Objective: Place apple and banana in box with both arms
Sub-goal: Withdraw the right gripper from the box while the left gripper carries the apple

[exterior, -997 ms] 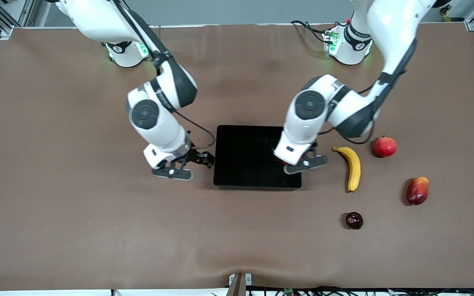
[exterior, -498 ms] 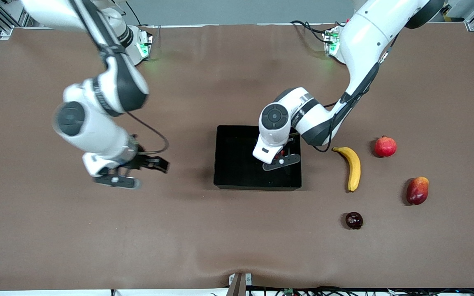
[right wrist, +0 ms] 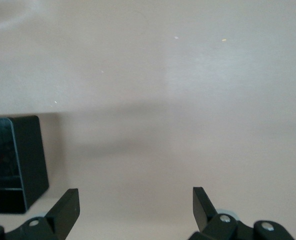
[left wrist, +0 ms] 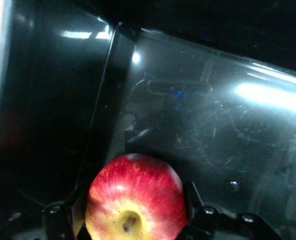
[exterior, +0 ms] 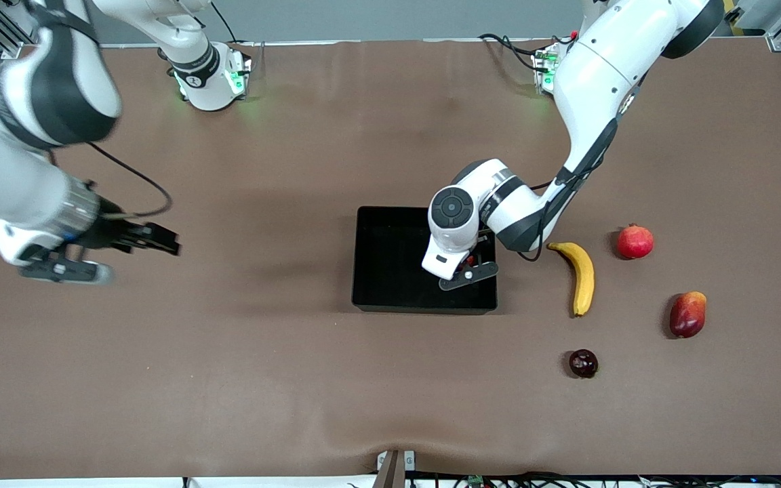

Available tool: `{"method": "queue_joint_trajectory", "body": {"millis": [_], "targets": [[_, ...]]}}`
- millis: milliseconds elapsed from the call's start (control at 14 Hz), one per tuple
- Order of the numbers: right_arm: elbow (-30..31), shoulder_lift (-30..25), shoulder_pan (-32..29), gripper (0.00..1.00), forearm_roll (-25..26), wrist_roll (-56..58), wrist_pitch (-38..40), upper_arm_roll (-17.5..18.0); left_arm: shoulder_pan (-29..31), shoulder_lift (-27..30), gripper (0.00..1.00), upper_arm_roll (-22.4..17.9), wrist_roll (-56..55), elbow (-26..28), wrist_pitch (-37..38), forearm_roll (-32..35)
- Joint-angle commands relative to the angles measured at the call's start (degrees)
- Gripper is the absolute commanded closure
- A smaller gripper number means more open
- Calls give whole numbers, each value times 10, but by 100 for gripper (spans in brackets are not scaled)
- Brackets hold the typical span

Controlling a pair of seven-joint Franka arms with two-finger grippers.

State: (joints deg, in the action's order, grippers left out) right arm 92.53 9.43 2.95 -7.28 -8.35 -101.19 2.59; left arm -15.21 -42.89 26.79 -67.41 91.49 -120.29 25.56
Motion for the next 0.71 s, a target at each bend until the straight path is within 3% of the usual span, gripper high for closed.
{"method": "queue_joint_trajectory", "body": {"millis": [0, 71, 285, 641], "targets": [[15, -49, -55, 0, -2, 65, 35, 9, -9, -14, 38, -12, -20, -19, -12, 13], [15, -59, -72, 0, -1, 89, 50, 9, -9, -16, 0, -15, -32, -20, -16, 13], [15, -101, -100, 0, 7, 123, 91, 7, -6, -6, 0, -14, -36, -23, -17, 11], [7, -131, -37, 0, 49, 114, 158, -46, 12, 54, 0, -10, -32, -61, 21, 1]]}}
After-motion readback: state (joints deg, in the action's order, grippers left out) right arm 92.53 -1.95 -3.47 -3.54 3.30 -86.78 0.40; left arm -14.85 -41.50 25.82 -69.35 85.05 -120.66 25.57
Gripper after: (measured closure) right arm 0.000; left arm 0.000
